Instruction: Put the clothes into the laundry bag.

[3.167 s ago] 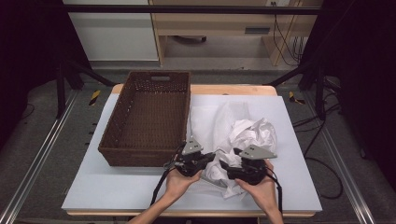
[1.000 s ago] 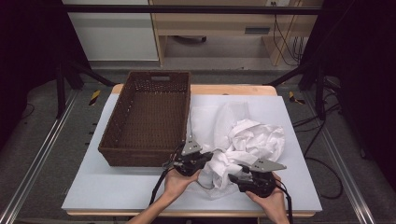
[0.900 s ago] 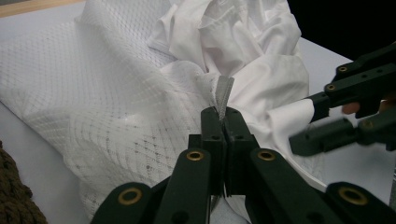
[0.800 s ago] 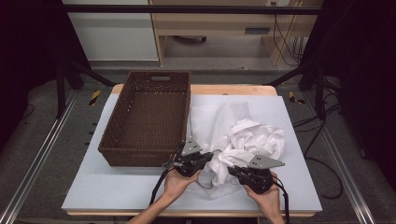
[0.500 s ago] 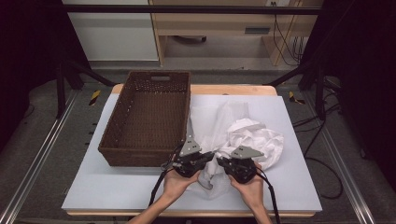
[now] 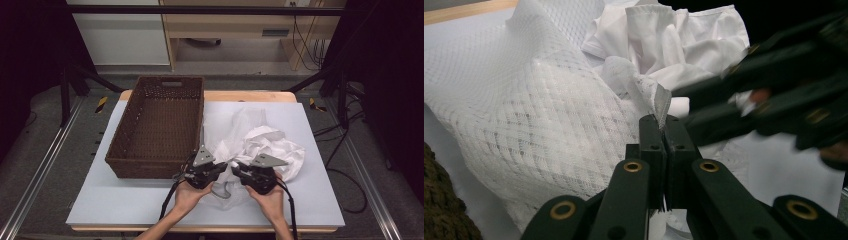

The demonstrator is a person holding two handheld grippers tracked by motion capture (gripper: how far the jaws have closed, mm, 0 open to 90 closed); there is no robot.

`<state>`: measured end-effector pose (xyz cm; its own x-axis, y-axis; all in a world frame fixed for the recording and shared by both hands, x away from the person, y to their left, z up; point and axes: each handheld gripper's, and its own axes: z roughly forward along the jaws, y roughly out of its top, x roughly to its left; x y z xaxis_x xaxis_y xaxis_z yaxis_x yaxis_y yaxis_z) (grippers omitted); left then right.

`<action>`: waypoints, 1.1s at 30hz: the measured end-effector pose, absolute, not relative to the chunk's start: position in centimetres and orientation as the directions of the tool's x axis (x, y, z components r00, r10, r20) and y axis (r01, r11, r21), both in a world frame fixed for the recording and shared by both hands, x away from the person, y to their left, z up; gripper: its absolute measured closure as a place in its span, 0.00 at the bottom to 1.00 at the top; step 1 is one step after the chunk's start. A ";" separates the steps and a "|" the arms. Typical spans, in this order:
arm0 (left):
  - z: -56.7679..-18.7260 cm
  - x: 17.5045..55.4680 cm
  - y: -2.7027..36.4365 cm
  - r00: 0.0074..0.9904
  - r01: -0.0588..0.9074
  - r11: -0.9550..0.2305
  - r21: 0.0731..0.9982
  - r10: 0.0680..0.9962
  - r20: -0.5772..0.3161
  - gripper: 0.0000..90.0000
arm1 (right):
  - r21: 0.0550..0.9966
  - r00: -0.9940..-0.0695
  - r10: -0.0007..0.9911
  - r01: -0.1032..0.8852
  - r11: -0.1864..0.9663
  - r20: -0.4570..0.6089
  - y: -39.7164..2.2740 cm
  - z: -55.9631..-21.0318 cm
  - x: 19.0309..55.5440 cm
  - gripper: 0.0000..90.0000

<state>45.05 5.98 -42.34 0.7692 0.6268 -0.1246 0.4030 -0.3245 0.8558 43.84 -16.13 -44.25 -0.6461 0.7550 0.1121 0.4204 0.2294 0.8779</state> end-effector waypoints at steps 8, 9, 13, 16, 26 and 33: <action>-42.5 45.2 5.9 0.768 0.404 -0.330 0.853 0.629 -0.120 0.98 | 0.865 -0.538 0.837 0.464 0.191 0.103 -20.6 -45.3 43.9 0.43; -42.5 45.2 5.9 0.768 0.405 -0.331 0.852 0.629 -0.120 0.98 | 0.850 -0.536 0.839 0.481 0.215 0.091 -20.2 -46.1 44.3 0.45; -42.5 45.2 5.9 0.767 0.405 -0.334 0.851 0.631 -0.117 0.98 | 0.838 -0.572 0.819 0.466 0.285 0.040 -19.0 -47.0 44.7 0.82; -42.5 45.3 6.0 0.762 0.407 -0.327 0.853 0.636 -0.120 0.98 | 0.867 -0.629 0.777 0.390 0.312 0.003 -18.5 -45.6 43.6 0.91; -41.4 45.1 6.7 0.757 0.402 -0.303 0.864 0.641 -0.128 0.98 | 0.858 -0.753 0.658 0.318 0.403 -0.030 -13.3 -44.5 42.6 0.91; -41.3 44.7 6.4 0.767 0.395 -0.317 0.862 0.630 -0.119 0.98 | 0.815 -0.620 0.785 0.449 0.367 -0.012 -12.3 -46.7 45.9 0.92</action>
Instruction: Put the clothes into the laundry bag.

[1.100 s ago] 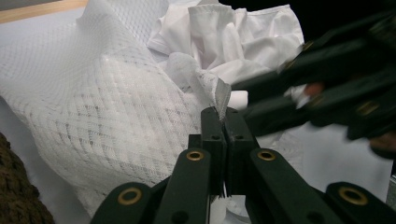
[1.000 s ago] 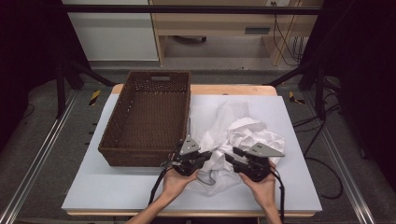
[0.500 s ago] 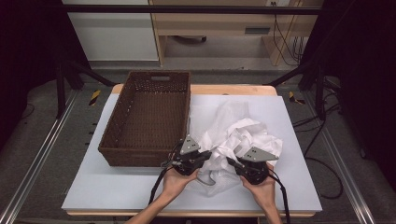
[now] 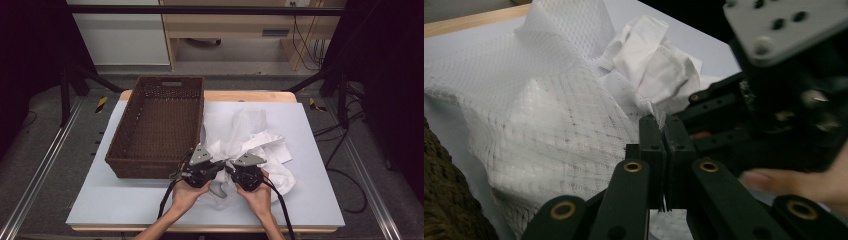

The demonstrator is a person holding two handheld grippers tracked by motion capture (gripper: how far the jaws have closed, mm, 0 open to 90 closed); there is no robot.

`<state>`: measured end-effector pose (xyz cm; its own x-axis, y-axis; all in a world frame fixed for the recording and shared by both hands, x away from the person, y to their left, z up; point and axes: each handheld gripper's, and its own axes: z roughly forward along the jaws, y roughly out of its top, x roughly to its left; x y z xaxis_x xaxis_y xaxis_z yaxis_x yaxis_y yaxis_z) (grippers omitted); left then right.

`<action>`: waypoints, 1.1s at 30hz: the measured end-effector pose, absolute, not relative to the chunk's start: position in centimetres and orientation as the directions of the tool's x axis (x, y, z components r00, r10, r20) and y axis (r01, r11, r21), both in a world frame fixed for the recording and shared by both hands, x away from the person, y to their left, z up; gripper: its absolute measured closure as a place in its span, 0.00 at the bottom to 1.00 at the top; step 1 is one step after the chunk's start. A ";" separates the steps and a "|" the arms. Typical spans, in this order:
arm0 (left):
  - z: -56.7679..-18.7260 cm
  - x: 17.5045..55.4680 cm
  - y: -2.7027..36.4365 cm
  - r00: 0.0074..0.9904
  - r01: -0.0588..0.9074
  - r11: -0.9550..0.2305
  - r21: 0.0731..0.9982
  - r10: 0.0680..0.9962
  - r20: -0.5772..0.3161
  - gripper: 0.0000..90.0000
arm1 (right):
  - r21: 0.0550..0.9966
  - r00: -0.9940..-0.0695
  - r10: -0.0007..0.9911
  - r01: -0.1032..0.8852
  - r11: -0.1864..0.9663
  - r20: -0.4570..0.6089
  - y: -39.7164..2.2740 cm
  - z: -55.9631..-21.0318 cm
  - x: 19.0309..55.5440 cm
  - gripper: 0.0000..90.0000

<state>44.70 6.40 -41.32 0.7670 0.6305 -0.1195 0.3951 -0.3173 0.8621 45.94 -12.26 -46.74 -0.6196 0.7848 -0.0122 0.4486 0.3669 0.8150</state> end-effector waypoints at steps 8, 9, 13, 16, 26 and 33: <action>-42.9 45.1 6.0 0.758 0.415 -0.343 0.843 0.643 -0.112 0.98 | 0.839 -0.534 0.846 0.451 0.306 -0.022 -13.5 -46.6 46.1 0.84; -42.9 45.2 6.1 0.756 0.416 -0.342 0.843 0.645 -0.112 0.98 | 0.847 -0.560 0.829 0.444 0.291 0.009 -13.8 -46.2 45.8 0.81; -43.0 45.5 6.2 0.752 0.422 -0.340 0.840 0.649 -0.115 0.98 | 0.895 -0.613 0.788 0.377 0.238 0.049 -16.3 -43.9 43.8 0.67; -43.1 45.4 6.1 0.751 0.420 -0.340 0.841 0.650 -0.113 0.98 | 0.915 -0.564 0.826 0.332 0.232 -0.005 -18.6 -42.5 43.1 0.44; -43.0 45.5 6.1 0.751 0.415 -0.345 0.842 0.652 -0.103 0.98 | 0.819 -0.539 0.842 0.493 0.295 0.021 -19.0 -47.2 47.0 0.88; -42.6 45.4 6.3 0.751 0.417 -0.329 0.847 0.649 -0.118 0.98 | 0.895 -0.692 0.719 0.360 0.264 0.066 -18.3 -43.9 44.0 0.98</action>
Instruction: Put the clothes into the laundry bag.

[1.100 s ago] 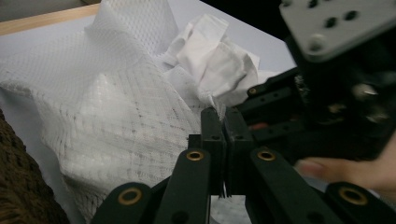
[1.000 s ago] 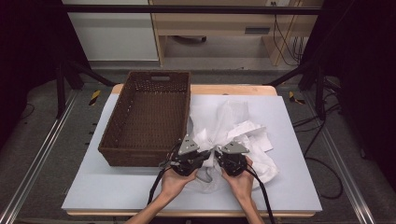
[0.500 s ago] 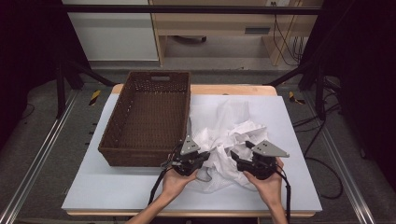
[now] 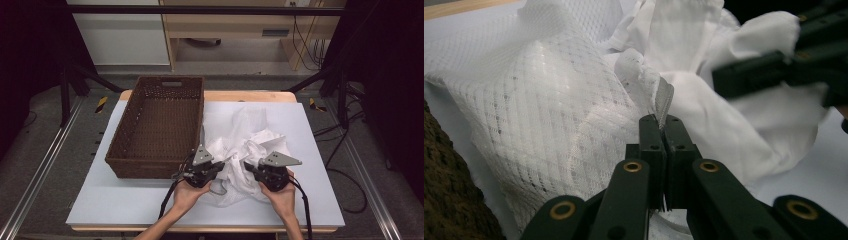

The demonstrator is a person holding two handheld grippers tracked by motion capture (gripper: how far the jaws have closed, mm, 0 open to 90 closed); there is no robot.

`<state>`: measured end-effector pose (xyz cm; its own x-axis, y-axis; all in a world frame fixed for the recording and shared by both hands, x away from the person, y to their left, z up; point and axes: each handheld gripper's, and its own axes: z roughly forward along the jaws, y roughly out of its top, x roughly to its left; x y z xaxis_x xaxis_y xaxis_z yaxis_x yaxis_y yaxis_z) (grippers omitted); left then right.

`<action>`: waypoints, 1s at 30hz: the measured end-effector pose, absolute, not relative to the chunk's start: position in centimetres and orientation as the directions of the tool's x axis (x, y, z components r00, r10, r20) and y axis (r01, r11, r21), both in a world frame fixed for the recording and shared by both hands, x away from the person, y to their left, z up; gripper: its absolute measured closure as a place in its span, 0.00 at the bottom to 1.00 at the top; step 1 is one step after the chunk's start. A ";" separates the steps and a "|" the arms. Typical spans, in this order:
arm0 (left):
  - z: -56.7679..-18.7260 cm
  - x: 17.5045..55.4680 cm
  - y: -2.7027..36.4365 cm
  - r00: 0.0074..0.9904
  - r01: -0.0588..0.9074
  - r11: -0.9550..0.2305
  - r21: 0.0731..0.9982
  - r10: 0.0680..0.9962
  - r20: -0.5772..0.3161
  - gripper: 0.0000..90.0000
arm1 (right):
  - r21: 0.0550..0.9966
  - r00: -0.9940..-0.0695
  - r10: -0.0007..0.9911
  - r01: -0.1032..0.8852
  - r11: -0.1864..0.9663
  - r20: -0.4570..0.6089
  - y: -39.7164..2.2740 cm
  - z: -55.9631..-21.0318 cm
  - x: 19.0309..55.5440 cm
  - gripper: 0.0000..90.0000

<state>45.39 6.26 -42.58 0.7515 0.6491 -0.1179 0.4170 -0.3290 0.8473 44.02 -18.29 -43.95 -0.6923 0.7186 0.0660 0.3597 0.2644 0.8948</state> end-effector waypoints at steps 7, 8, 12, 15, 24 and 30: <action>-41.2 44.8 6.7 0.753 0.401 -0.301 0.865 0.646 -0.124 0.98 | 0.865 -0.767 0.640 0.357 0.353 0.056 -13.6 -44.9 44.0 0.98; -41.1 44.8 6.8 0.754 0.402 -0.297 0.866 0.645 -0.128 0.98 | 0.865 -0.767 0.640 0.357 0.353 0.056 -13.6 -44.9 44.0 0.98; -40.9 44.7 6.7 0.758 0.400 -0.293 0.868 0.638 -0.134 0.98 | 0.842 -0.734 0.676 0.407 0.354 0.070 -12.5 -45.4 45.5 0.98; -40.8 44.4 6.5 0.764 0.392 -0.306 0.868 0.633 -0.122 0.98 | 0.830 -0.666 0.744 0.446 0.335 0.058 -11.7 -46.1 46.8 0.99; -42.4 44.8 6.4 0.758 0.413 -0.330 0.849 0.641 -0.120 0.98 | 0.866 -0.497 0.867 0.420 0.273 -0.033 -11.6 -47.2 47.6 0.98; -42.4 45.0 6.6 0.748 0.403 -0.334 0.852 0.657 -0.096 0.98 | 0.873 -0.606 0.792 0.420 0.247 0.068 -14.4 -45.5 45.8 0.69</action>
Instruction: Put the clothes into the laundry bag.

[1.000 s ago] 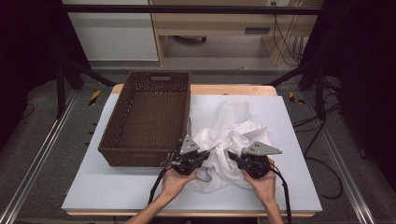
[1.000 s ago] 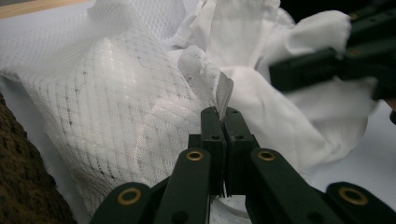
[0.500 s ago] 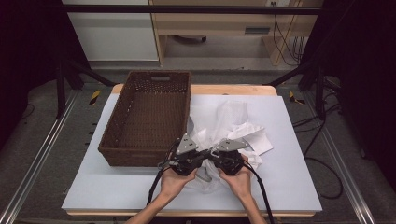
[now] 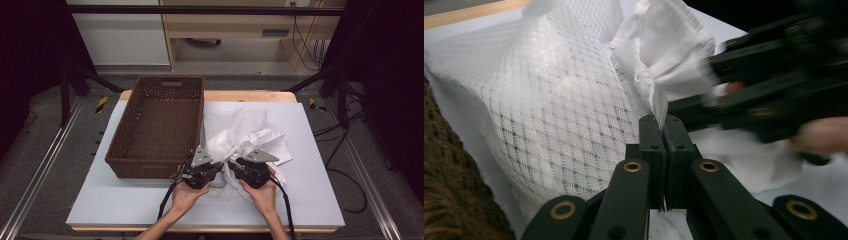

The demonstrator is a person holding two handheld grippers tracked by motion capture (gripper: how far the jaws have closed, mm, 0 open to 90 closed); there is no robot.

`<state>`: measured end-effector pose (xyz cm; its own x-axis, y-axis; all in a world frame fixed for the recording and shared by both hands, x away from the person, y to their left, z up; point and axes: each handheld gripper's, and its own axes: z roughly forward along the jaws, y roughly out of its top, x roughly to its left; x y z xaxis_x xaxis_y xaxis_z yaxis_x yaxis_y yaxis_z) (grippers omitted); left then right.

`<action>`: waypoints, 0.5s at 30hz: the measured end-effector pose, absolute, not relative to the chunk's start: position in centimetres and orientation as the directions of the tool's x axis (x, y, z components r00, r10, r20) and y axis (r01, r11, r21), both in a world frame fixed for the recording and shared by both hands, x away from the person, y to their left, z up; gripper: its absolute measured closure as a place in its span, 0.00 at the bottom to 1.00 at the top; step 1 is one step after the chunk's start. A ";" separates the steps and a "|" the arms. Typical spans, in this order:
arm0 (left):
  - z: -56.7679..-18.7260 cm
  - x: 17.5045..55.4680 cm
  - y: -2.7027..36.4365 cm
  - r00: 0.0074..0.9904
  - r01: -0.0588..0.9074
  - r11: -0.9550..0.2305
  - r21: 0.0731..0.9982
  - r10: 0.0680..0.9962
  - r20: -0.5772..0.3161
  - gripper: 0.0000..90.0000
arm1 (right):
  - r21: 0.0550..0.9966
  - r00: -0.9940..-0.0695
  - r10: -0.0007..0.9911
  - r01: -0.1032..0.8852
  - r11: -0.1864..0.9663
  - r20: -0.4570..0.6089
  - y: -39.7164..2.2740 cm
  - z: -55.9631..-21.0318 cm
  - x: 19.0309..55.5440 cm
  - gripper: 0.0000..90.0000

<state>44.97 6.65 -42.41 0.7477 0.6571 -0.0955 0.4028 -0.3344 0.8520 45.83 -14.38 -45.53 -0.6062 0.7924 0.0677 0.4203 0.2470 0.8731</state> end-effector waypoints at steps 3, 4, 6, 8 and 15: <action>-42.5 45.2 6.8 0.745 0.408 -0.333 0.850 0.660 -0.099 0.98 | 0.895 -0.627 0.779 0.363 0.259 0.029 -16.7 -44.1 43.7 0.56; -42.5 45.3 6.8 0.744 0.411 -0.330 0.850 0.660 -0.104 0.98 | 0.902 -0.617 0.787 0.348 0.256 0.015 -17.4 -43.9 43.3 0.49; -42.6 45.3 6.8 0.744 0.413 -0.332 0.848 0.661 -0.104 0.98 | 0.906 -0.590 0.808 0.343 0.250 0.000 -18.7 -43.9 43.1 0.38; -42.6 45.3 6.7 0.746 0.412 -0.336 0.847 0.659 -0.101 0.98 | 0.899 -0.563 0.826 0.352 0.261 -0.019 -19.2 -44.3 43.6 0.32; -42.7 45.3 6.6 0.748 0.413 -0.340 0.845 0.655 -0.102 0.98 | 0.865 -0.547 0.835 0.449 0.226 0.065 -18.8 -46.2 48.0 0.26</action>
<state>45.28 6.63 -42.70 0.7484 0.6554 -0.1019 0.4128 -0.3400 0.8450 47.98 -18.82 -46.15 -0.5465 0.8349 0.0653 0.4487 0.2261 0.8646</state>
